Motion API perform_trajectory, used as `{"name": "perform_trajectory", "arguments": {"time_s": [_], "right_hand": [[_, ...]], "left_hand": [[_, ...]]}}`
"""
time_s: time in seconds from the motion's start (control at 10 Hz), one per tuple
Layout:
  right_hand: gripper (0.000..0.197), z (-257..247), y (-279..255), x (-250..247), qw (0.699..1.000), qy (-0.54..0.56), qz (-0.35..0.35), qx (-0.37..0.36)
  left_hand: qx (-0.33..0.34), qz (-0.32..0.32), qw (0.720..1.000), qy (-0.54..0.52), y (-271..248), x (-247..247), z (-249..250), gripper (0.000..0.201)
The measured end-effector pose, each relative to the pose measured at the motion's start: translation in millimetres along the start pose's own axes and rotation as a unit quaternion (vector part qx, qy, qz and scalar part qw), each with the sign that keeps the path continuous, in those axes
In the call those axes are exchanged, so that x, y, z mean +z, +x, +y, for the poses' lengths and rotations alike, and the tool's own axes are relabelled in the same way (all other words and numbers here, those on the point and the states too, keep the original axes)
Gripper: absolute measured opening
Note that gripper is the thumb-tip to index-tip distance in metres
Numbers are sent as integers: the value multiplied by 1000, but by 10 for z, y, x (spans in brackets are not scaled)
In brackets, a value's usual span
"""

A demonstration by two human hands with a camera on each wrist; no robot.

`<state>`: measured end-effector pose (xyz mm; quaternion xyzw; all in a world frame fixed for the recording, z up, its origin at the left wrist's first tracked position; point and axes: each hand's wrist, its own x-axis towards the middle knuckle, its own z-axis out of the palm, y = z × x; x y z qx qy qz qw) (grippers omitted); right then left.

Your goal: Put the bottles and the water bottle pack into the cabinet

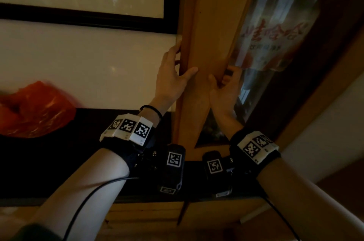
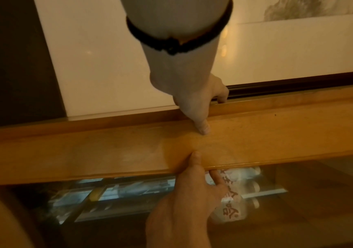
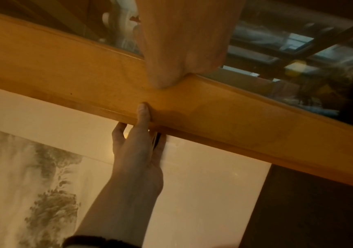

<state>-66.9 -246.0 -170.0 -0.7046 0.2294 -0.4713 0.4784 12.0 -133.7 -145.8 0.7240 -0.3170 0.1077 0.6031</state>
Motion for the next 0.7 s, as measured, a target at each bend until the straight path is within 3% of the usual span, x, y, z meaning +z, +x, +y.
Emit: {"name": "perform_trajectory", "arguments": {"time_s": [0.3,0.4,0.6,0.7], "right_hand": [[38,-132,-15,-54,999,-39,-26,0],[35,-258,7,-123,995,-64,-67,34],[73,-560,50,-357,959,-84,-215,162],[53,-778,5,-570,967,-46,-229,106]], "left_hand": [[-53,32,995,72,-57,49,151,72],[-86,28,991,100,-143,8,241,58],[-155,-57,983,79,-463,-136,269,28],[-211,-74,974,30,-621,-115,272,11]]}}
